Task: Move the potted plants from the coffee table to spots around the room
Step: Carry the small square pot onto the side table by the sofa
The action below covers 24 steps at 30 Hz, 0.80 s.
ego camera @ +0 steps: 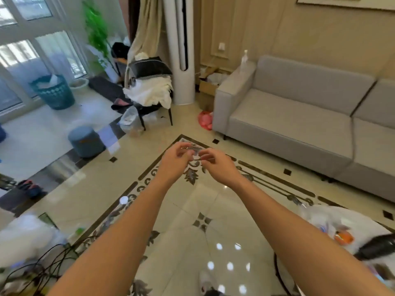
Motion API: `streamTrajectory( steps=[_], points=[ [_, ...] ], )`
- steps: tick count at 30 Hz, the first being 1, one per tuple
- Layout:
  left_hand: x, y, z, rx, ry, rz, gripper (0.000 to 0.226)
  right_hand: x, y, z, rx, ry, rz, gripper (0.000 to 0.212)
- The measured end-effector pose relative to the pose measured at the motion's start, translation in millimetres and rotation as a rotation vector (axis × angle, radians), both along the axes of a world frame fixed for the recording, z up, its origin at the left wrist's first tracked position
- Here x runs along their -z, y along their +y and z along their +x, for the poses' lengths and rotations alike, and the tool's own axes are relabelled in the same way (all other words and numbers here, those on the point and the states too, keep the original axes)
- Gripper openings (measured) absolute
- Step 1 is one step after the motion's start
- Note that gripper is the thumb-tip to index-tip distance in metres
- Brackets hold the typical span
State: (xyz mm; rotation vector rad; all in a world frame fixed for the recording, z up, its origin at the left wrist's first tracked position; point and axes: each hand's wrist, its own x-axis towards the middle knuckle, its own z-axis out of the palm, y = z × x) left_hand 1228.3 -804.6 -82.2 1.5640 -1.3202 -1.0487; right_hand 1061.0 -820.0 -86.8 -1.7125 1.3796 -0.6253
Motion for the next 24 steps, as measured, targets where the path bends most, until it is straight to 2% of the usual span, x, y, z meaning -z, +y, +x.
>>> streamTrajectory(
  steps=[5,12,20,24],
  points=[
    [20,32,-109,0.226,0.045,0.029,0.022,24,78,-116,0.228,0.068,0.025,0.031],
    [45,104,-276,0.49,0.034,0.086,0.026,45,193,-282,0.542,0.022,0.101,0.03],
    [59,183,-458,0.656,-0.048,0.117,0.033,62,291,-460,0.686,-0.018,0.111,0.029],
    [62,203,-539,0.617,-0.043,0.135,0.036,65,327,-557,0.72,0.015,0.105,0.024]
  ],
)
